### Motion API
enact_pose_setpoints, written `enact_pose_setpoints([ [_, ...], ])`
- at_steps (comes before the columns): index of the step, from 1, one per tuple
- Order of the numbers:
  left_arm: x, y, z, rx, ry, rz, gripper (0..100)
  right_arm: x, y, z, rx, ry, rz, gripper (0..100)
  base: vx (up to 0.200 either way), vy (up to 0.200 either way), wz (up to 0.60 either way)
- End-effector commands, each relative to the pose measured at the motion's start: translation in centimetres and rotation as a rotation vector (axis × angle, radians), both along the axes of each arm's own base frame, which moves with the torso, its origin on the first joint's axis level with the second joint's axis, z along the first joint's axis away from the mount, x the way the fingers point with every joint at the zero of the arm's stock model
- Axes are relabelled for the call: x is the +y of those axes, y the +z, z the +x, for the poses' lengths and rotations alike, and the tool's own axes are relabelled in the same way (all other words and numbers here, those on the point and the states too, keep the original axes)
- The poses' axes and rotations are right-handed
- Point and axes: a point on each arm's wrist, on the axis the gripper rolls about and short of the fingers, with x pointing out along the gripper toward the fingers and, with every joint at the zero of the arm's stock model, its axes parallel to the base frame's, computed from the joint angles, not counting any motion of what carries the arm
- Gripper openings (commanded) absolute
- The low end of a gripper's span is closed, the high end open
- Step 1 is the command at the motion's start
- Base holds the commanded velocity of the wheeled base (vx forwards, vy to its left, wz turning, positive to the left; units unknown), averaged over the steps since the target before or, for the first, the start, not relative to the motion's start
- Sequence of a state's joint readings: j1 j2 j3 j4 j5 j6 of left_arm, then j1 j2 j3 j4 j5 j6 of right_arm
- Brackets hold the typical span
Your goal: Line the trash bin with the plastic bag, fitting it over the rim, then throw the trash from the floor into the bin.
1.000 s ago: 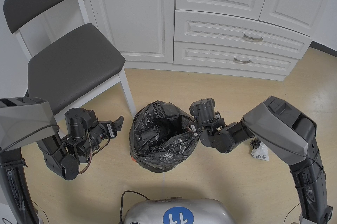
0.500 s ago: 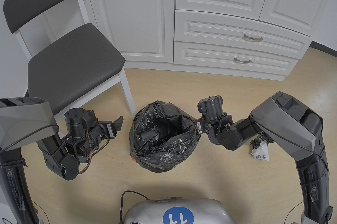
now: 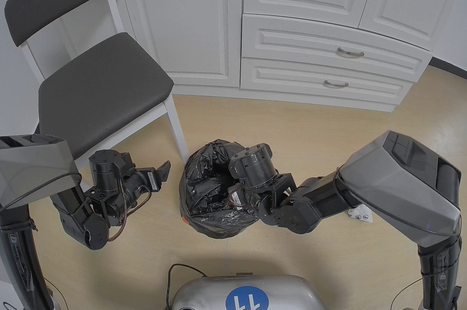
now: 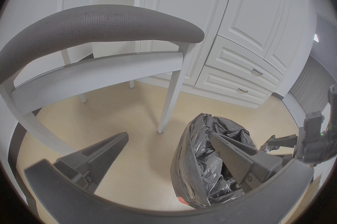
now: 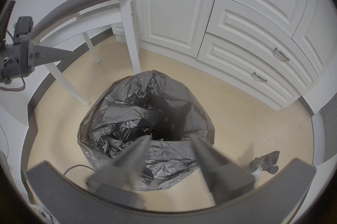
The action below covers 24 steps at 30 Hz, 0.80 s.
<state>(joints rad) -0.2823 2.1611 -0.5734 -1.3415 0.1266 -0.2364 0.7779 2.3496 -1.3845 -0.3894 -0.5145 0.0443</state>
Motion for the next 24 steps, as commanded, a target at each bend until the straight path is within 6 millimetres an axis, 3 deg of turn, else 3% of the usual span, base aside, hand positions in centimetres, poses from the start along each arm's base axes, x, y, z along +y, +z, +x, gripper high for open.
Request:
enact_pose_setpoints([
  [1, 0.1, 0.3, -0.2, -0.011, -0.001, -0.003, 100, 2.1, -1.1, -0.2, 0.0, 0.038, 0.003, 100, 0.0, 0.0, 0.0],
  [9, 0.2, 0.2, -0.2, -0.018, 0.002, -0.006, 100, 3.4, -2.7, 0.3, 0.035, 0.07, -0.01, 100, 0.0, 0.0, 0.0],
  [10, 0.2, 0.2, -0.2, -0.017, 0.002, -0.005, 100, 3.5, -2.8, 0.5, 0.037, 0.071, -0.01, 0, 0.0, 0.0, 0.0],
  [24, 0.6, 0.2, -0.1, -0.016, 0.003, -0.008, 100, 3.5, -5.4, 2.7, 0.081, 0.04, -0.051, 0, 0.0, 0.0, 0.0],
])
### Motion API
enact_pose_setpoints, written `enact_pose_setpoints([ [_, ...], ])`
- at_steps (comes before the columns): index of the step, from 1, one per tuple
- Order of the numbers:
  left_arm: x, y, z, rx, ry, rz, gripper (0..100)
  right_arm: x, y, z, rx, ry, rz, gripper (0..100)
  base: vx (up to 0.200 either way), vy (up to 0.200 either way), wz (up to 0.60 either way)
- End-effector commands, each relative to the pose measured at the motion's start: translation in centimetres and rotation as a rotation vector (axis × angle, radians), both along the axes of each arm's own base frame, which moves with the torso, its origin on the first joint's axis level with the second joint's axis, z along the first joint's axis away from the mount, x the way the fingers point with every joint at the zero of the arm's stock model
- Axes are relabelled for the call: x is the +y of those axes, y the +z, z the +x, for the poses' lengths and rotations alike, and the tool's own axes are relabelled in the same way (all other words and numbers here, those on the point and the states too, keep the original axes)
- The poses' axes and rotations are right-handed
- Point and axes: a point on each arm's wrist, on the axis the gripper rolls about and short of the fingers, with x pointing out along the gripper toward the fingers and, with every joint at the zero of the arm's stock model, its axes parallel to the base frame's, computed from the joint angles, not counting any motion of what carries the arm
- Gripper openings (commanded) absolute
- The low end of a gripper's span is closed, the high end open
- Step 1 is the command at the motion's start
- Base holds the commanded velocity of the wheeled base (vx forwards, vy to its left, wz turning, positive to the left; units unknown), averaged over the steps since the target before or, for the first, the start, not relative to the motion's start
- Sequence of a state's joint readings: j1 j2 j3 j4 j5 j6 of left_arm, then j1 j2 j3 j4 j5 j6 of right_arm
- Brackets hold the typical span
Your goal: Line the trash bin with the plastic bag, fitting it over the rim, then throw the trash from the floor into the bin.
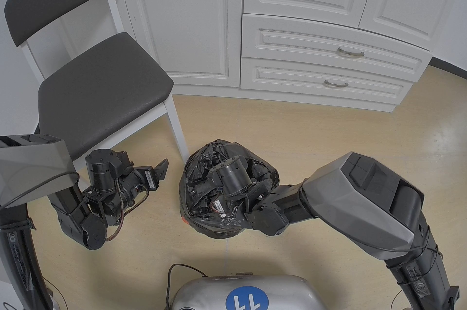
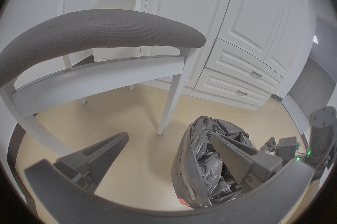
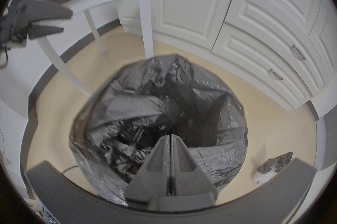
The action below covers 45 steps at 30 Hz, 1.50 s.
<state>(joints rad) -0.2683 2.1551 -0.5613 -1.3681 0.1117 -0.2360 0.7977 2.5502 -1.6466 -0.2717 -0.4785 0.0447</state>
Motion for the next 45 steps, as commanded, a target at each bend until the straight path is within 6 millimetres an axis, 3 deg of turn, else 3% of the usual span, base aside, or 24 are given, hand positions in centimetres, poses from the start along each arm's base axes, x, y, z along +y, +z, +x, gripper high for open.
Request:
enact_pose_setpoints([
  [1, 0.1, -0.1, 0.0, 0.003, 0.002, 0.0, 100, -0.4, -1.3, 0.4, 0.043, -0.012, -0.044, 0, 0.0, 0.0, 0.0],
  [3, 0.1, 0.0, 0.0, 0.001, 0.003, 0.0, 100, -0.6, -1.2, 0.1, 0.064, -0.012, -0.063, 0, 0.0, 0.0, 0.0],
  [5, 0.2, 0.0, 0.0, 0.001, 0.003, 0.0, 100, -1.0, 0.1, -1.0, 0.109, -0.016, -0.086, 0, 0.0, 0.0, 0.0],
  [9, 0.2, 0.0, -0.1, 0.001, 0.003, 0.0, 100, -2.0, 0.6, -3.4, 0.2, -0.006, -0.168, 0, 0.0, 0.0, 0.0],
  [16, 0.1, 0.0, -0.1, 0.004, 0.002, 0.001, 100, -1.8, -0.8, -5.1, 0.245, 0.025, -0.212, 0, 0.0, 0.0, 0.0],
  [27, -0.1, -0.8, -0.2, 0.031, -0.019, 0.003, 100, 0.2, -2.8, -7.3, 0.272, 0.053, -0.21, 0, 0.0, 0.0, 0.0],
  [31, -0.4, -2.6, -0.2, 0.087, -0.058, 0.005, 100, 1.0, -1.9, -7.8, 0.25, 0.07, -0.182, 0, 0.0, 0.0, 0.0],
  [33, -0.4, -2.6, -0.2, 0.087, -0.058, 0.005, 100, 1.0, -1.9, -7.8, 0.25, 0.07, -0.182, 0, 0.0, 0.0, 0.0],
  [34, -0.7, -4.7, 0.1, 0.138, -0.066, 0.015, 100, 1.5, -0.9, -8.2, 0.223, 0.087, -0.155, 0, 0.0, 0.0, 0.0],
  [39, -1.3, -7.1, 0.2, 0.183, -0.082, 0.027, 100, 2.0, 0.7, -8.7, 0.186, 0.104, -0.109, 0, 0.0, 0.0, 0.0],
  [43, -2.0, -8.5, 0.2, 0.193, -0.115, 0.027, 100, 1.6, 2.9, -9.0, 0.159, 0.1, -0.067, 0, 0.0, 0.0, 0.0],
  [45, -2.6, -9.6, 0.2, 0.209, -0.141, 0.028, 100, 0.7, 5.1, -9.0, 0.142, 0.078, -0.023, 0, 0.0, 0.0, 0.0],
])
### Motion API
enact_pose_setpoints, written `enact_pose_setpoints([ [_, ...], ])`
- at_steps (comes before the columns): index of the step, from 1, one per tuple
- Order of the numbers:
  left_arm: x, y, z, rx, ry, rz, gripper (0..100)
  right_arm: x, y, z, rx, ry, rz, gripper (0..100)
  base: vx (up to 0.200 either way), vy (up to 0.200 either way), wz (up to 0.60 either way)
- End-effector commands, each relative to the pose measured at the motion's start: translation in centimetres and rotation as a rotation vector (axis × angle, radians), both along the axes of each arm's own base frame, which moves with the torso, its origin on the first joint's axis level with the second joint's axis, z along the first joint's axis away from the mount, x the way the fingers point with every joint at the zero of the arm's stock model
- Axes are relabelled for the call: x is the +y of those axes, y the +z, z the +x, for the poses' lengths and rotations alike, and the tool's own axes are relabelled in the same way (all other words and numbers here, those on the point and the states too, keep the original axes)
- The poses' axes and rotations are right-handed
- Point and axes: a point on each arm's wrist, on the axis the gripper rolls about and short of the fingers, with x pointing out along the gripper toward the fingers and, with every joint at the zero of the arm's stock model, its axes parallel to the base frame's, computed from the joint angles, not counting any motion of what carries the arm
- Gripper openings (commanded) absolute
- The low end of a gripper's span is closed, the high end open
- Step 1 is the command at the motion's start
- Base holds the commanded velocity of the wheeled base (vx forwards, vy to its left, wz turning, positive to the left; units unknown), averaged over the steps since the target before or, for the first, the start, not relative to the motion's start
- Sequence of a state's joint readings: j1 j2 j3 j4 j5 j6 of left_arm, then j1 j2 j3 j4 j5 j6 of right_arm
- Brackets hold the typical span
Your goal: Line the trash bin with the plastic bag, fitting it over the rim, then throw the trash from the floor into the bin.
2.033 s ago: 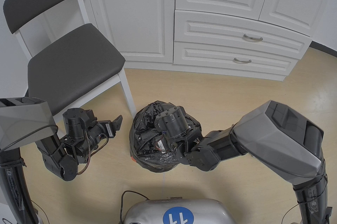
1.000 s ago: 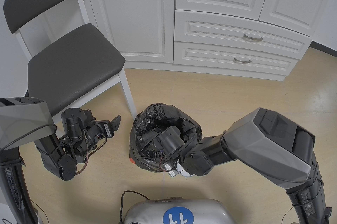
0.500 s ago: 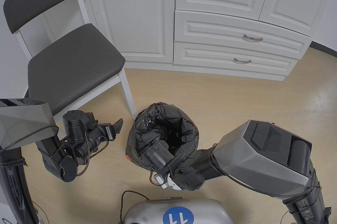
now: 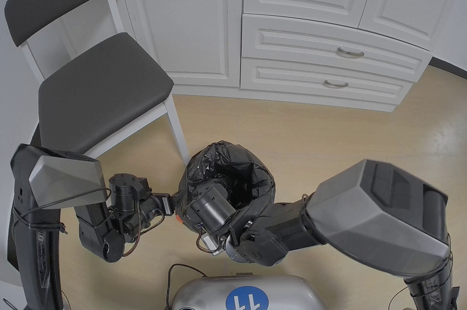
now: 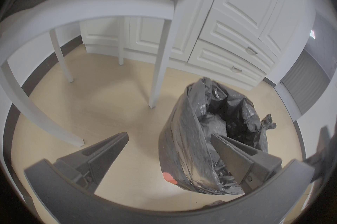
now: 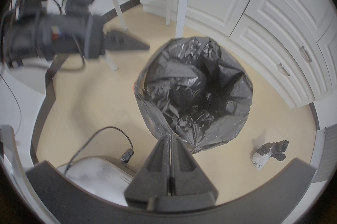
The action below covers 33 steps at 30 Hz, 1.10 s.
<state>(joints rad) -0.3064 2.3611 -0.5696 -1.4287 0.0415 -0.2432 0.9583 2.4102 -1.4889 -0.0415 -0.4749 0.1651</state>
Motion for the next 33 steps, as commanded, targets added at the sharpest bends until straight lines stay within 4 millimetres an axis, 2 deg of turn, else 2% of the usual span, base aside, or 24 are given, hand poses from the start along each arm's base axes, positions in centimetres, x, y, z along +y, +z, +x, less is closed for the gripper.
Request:
enact_pose_setpoints([
  [1, -1.0, -3.3, -0.1, 0.07, -0.039, 0.017, 100, -1.0, 4.0, -0.5, -0.041, -0.017, 0.077, 0, 0.0, 0.0, 0.0],
  [3, -1.1, -3.8, 0.1, 0.074, -0.042, 0.018, 100, -2.4, 5.4, -0.3, -0.048, -0.047, 0.098, 0, 0.0, 0.0, 0.0],
  [5, -1.1, -3.9, 0.1, 0.076, -0.041, 0.021, 100, -3.3, 5.9, 0.1, -0.049, -0.071, 0.104, 0, 0.0, 0.0, 0.0],
  [9, -0.6, -4.2, 0.1, 0.089, -0.026, 0.025, 100, -5.0, 6.1, 1.0, -0.061, -0.113, 0.115, 0, 0.0, 0.0, 0.0],
  [13, 0.0, -4.2, 0.2, 0.091, -0.009, 0.025, 100, -5.4, 5.9, 1.4, -0.073, -0.127, 0.129, 0, 0.0, 0.0, 0.0],
  [16, 0.8, -4.5, 0.5, 0.094, 0.017, 0.025, 100, -6.5, 5.1, 2.3, -0.087, -0.153, 0.138, 0, 0.0, 0.0, 0.0],
  [21, 0.9, -4.3, 0.7, 0.084, 0.025, 0.021, 100, -7.3, 4.6, 3.2, -0.08, -0.187, 0.132, 0, 0.0, 0.0, 0.0],
  [24, 1.2, -3.9, 0.7, 0.062, 0.037, 0.015, 100, -7.9, 4.1, 4.0, -0.075, -0.21, 0.125, 0, 0.0, 0.0, 0.0],
  [29, 2.5, -2.0, 0.5, 0.021, 0.062, 0.001, 100, -9.1, 3.0, 5.5, -0.065, -0.256, 0.108, 0, 0.0, 0.0, 0.0],
  [33, 2.7, -1.5, 0.5, 0.009, 0.065, -0.002, 100, -9.5, 2.0, 6.4, -0.083, -0.273, 0.122, 0, 0.0, 0.0, 0.0],
])
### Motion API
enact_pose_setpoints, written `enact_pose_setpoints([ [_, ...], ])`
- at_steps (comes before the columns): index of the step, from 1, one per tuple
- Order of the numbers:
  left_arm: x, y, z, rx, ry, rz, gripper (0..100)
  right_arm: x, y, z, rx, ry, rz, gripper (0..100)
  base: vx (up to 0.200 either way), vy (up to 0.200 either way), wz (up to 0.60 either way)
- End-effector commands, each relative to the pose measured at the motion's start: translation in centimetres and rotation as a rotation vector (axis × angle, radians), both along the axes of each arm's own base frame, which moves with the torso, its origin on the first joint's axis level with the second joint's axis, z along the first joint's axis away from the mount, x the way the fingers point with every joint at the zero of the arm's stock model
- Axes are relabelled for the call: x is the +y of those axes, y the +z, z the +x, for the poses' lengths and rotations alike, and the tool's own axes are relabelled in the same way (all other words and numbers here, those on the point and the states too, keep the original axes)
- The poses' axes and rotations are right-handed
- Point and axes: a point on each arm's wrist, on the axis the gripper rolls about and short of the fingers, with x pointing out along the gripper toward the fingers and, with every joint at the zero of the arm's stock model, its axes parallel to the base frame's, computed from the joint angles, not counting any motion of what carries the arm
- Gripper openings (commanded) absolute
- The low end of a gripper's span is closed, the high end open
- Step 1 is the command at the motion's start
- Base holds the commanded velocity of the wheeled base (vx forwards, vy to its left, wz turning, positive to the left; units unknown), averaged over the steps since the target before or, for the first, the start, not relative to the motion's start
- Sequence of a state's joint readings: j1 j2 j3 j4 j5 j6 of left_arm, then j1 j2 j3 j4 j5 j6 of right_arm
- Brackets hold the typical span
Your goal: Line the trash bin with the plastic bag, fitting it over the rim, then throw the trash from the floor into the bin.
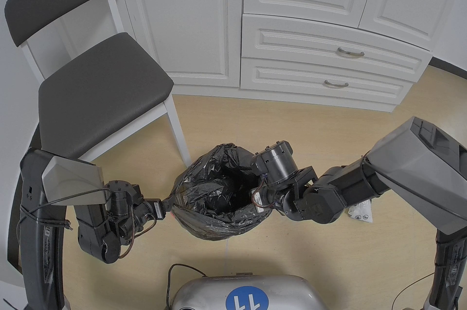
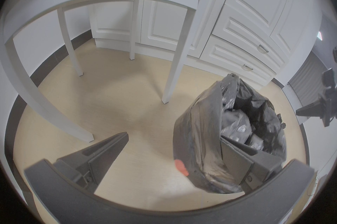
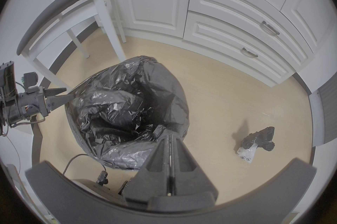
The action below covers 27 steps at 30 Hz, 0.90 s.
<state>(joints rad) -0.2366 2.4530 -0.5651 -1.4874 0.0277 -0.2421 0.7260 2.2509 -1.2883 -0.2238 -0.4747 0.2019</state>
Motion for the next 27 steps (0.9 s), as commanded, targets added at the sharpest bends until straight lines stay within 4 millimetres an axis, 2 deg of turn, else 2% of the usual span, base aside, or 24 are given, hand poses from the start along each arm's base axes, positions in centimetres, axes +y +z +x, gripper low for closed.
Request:
enact_pose_setpoints([
  [1, 0.3, 1.3, -0.1, -0.029, 0.009, -0.009, 100, -0.4, -1.7, 0.9, 0.001, -0.017, -0.007, 0, 0.0, 0.0, 0.0],
  [9, 0.3, 0.6, -0.1, -0.007, -0.007, -0.011, 100, -0.6, -2.3, 1.3, 0.001, -0.025, -0.008, 0, 0.0, 0.0, 0.0],
  [16, 0.0, -2.0, -0.2, 0.062, -0.018, 0.004, 100, -0.7, -2.8, 1.3, 0.012, -0.029, -0.014, 0, 0.0, 0.0, 0.0],
  [21, -1.7, -4.3, -0.8, 0.11, -0.066, 0.022, 100, 0.0, -2.1, 1.1, -0.013, -0.015, 0.01, 0, 0.0, 0.0, 0.0],
  [27, -3.2, -4.6, 0.1, 0.095, -0.097, 0.02, 100, 1.8, -1.4, -0.3, -0.048, 0.046, 0.028, 0, 0.0, 0.0, 0.0],
])
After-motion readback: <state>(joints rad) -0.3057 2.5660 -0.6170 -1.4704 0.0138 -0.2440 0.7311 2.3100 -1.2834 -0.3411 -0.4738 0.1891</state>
